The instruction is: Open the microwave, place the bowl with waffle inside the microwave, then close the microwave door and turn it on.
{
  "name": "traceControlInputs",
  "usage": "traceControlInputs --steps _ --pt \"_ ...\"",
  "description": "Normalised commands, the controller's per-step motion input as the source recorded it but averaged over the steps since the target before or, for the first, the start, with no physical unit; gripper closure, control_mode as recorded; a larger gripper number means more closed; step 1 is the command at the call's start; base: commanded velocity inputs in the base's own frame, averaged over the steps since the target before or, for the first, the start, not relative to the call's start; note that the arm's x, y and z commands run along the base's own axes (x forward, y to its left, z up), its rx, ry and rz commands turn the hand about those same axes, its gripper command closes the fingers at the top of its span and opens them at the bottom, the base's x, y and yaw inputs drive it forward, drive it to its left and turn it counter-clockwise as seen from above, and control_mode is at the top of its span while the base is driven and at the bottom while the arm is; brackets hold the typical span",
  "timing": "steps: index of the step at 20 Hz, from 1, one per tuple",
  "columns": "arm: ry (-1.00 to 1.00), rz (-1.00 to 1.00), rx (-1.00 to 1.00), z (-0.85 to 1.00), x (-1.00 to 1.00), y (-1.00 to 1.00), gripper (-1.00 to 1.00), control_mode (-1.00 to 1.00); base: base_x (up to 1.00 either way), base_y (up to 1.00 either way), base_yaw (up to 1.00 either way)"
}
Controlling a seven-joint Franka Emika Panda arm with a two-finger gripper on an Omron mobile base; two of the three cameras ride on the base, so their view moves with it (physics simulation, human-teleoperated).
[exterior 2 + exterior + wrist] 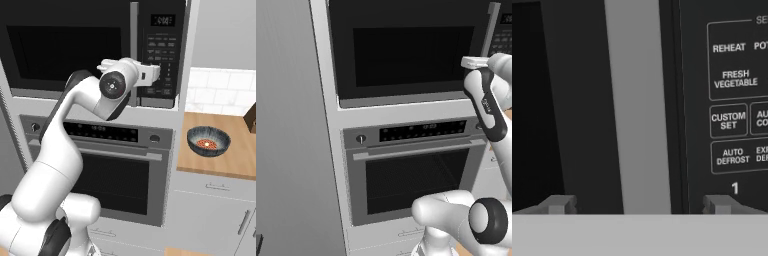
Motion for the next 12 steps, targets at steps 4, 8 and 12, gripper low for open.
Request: traceControlInputs --steps 4,8,12 --pt "0.0 0.0 0.0 0.0 0.07 0.0 -1.0 -1.0 0.0 0.0 0.0" --pt "-0.01 0.0 0.0 0.0 0.0 0.0 -1.0 -1.0 0.0 0.0 0.0" --pt "0.0 0.0 0.0 0.0 0.0 0.0 -1.0 -1.0 0.0 0.0 0.0"
